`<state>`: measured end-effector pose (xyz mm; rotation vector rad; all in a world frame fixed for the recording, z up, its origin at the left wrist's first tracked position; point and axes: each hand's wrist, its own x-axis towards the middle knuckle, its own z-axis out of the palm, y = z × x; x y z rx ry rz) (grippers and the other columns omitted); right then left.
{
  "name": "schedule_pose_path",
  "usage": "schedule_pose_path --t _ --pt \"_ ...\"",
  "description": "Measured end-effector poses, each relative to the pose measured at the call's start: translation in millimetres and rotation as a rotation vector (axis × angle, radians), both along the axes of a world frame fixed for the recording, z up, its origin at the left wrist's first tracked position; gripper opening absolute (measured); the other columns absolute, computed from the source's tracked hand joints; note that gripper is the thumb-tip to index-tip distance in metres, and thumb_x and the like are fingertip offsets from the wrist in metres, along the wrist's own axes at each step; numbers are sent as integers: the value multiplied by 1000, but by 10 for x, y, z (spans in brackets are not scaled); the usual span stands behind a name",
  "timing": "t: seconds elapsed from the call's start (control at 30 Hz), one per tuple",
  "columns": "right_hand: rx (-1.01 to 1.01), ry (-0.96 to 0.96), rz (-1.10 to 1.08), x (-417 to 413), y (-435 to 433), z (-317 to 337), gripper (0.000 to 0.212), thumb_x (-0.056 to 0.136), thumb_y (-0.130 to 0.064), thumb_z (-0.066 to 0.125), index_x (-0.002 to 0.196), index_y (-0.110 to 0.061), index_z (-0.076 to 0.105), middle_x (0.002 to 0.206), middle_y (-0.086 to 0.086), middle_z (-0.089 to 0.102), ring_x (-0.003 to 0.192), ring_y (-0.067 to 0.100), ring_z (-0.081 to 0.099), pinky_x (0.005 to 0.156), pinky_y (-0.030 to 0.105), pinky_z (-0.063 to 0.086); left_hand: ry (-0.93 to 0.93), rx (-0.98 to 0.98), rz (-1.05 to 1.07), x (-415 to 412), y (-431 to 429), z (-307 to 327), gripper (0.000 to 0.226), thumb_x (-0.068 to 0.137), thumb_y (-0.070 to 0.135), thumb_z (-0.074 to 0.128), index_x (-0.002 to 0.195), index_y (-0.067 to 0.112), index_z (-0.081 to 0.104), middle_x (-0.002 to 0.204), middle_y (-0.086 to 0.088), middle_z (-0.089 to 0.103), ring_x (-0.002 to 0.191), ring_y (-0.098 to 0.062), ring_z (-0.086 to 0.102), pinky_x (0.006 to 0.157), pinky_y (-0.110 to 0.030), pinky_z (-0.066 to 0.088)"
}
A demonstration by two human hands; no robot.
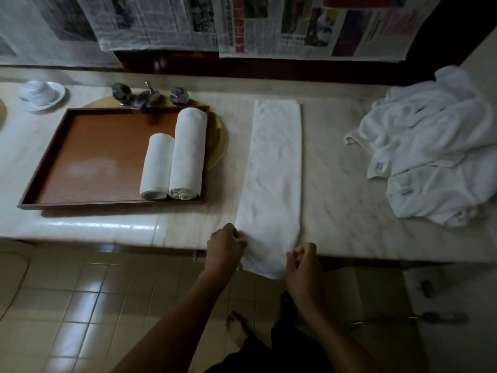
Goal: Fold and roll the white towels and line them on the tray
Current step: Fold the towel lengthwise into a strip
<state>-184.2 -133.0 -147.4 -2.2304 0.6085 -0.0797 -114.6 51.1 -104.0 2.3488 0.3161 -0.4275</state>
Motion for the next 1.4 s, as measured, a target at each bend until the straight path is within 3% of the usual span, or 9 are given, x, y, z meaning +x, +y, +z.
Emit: schedule_pose_path --t 0.1,0.2,0.4,0.5,0.63,0.93,1.1,1.2,1.4 --pt "164 171 -84 -122 -71 -161 24 93 -19 69 112 -17 55 106 13 67 103 39 65 84 46 52 21 4 3 1 28 -12 23 90 27 77 102 16 60 93 -6 70 81 -24 68 71 -41 61" --pt "302 381 -28 -70 -74 -213 74 87 -22 80 148 -5 43 142 15 53 135 34 50 103 36 42 21 -1 5 13 53 -38 25 90 28 77 103 17 59 98 -8 72 86 -24 66 62 -31 50" --pt "568 329 33 40 -133 -167 33 84 -35 83 107 -15 72 105 1 75 105 22 71 91 41 58 59 -42 32 9 38 -5 23 91 26 76 104 13 62 100 -8 69 72 -13 63 48 -14 40" --pt "801 238 7 -69 -220 -93 52 75 -44 84 116 -15 71 109 2 77 104 22 73 92 47 59 62 -55 32 14 31 -21 22 93 21 75 106 8 64 100 -9 67 64 -7 57 43 -8 41" --pt "1008 285 -113 -164 -254 -183 57 78 -18 87 128 -5 63 116 12 75 104 28 73 89 45 59 68 -25 25 28 50 -24 25 91 29 77 106 13 66 103 -8 69 73 -13 60 49 -13 35" --pt "1141 232 -5 -92 -289 -10 51 73 -12 77 123 -2 68 118 16 73 110 33 69 99 45 50 40 -37 17 14 25 1 22 95 22 73 108 6 66 85 4 58 58 -1 48 48 -4 41" --pt "736 294 -35 -100 -314 -28 5 93 -15 72 90 -12 70 85 2 76 81 20 71 71 33 52 36 20 -7 14 27 26 24 94 29 73 107 10 68 97 -2 65 60 2 46 47 -10 36" --pt "417 276 73 -98 -328 -75 31 92 -20 74 69 -14 53 65 6 54 62 14 51 60 32 37 39 39 -3 24 27 17 26 92 32 75 107 10 70 103 -8 71 67 -6 53 63 -20 37" --pt "50 173 62 -33 -291 177 22 77 -4 70 81 -18 53 76 0 60 70 19 57 60 31 44 34 54 -15 33 40 -10 26 90 32 77 102 9 70 95 -1 67 79 -12 54 69 -26 39"
